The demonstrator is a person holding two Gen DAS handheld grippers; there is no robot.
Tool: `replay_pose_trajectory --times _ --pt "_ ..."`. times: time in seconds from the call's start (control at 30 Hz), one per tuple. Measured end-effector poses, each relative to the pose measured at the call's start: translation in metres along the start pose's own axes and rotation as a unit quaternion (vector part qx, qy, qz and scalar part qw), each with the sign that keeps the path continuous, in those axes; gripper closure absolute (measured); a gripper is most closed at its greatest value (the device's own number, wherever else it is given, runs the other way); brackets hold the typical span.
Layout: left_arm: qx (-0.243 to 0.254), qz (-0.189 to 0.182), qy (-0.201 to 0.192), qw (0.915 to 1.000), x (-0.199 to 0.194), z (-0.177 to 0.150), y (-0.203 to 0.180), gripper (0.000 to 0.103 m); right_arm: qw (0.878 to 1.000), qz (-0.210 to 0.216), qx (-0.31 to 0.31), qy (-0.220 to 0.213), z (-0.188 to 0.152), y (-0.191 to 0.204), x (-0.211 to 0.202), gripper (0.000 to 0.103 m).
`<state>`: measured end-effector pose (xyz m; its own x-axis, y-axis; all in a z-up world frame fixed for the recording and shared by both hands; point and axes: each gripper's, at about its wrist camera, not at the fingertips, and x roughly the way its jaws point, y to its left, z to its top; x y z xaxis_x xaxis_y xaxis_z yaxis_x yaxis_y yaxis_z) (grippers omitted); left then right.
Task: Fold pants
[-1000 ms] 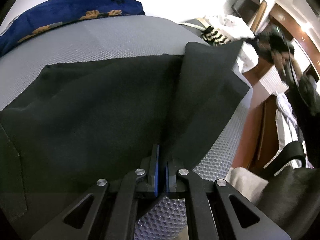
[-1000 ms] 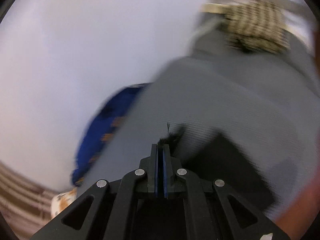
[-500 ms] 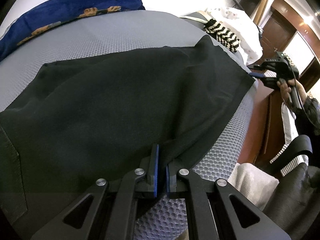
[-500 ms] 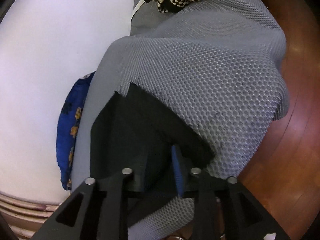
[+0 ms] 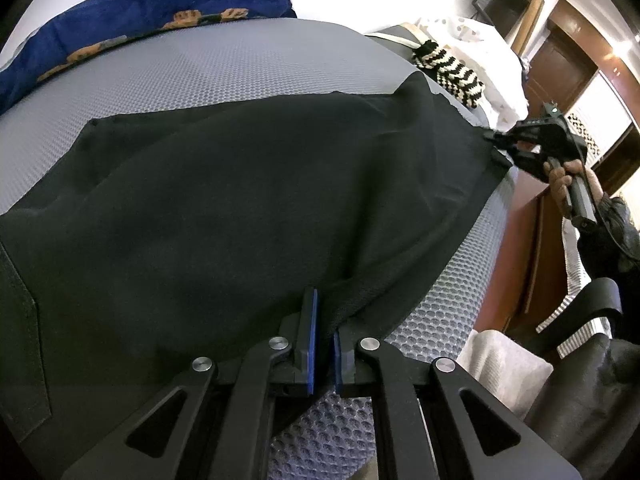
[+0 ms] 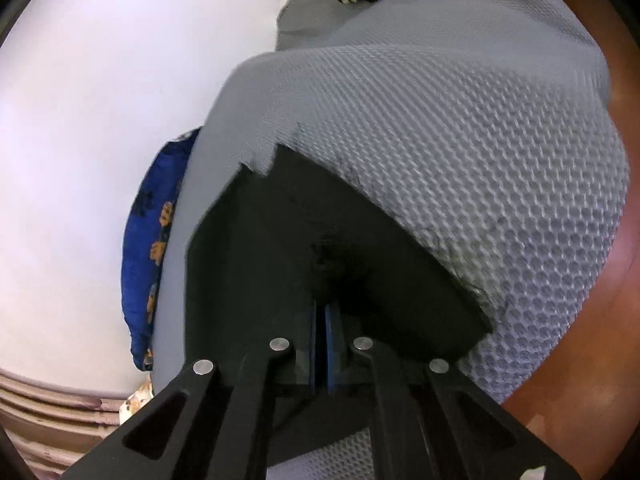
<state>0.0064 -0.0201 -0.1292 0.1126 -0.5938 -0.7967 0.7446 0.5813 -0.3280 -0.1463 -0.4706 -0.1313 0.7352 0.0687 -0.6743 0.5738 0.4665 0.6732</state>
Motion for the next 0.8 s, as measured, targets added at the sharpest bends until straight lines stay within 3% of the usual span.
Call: replay_pose_trajectory --times 0.1,0.2,0.3,0.47,0.57,0.63,0.7,0.8 --pt "0.015 0.008 -0.001 0.9998 0.000 -0.001 -0.006 0.094 0.999 -0.007 -0.032 -0.039 -0.006 0.013 -0.031 0.100" --pt "0.025 0.007 -0.002 0.9997 0.000 -0.002 -0.007 0.094 0.997 -0.040 -0.046 -0.054 -0.021 0.008 -0.048 0.100" --pt "0.029 -0.001 -0.002 0.9996 0.000 -0.003 -0.006 0.093 0.996 -0.074 -0.035 -0.039 -0.029 -0.011 -0.036 0.100" --pt "0.046 0.005 0.001 0.9989 0.000 -0.003 -0.008 0.092 0.996 -0.079 -0.016 -0.024 -0.027 -0.026 -0.021 0.100" --pt "0.040 0.005 0.004 0.9992 0.001 -0.002 -0.008 0.090 0.997 -0.082 -0.010 -0.011 -0.020 -0.026 -0.027 0.089" --pt "0.026 -0.004 0.014 0.9996 -0.002 0.000 -0.006 0.082 0.993 -0.110 -0.030 -0.023 -0.014 -0.018 -0.036 0.080" --pt "0.009 -0.013 0.023 0.9996 -0.008 0.002 -0.003 0.051 0.993 -0.100 -0.057 -0.027 -0.005 -0.008 -0.043 0.079" --pt "0.008 -0.020 0.010 0.9997 -0.023 0.003 0.000 0.047 0.993 -0.060 -0.098 -0.014 0.021 0.016 -0.036 0.079"
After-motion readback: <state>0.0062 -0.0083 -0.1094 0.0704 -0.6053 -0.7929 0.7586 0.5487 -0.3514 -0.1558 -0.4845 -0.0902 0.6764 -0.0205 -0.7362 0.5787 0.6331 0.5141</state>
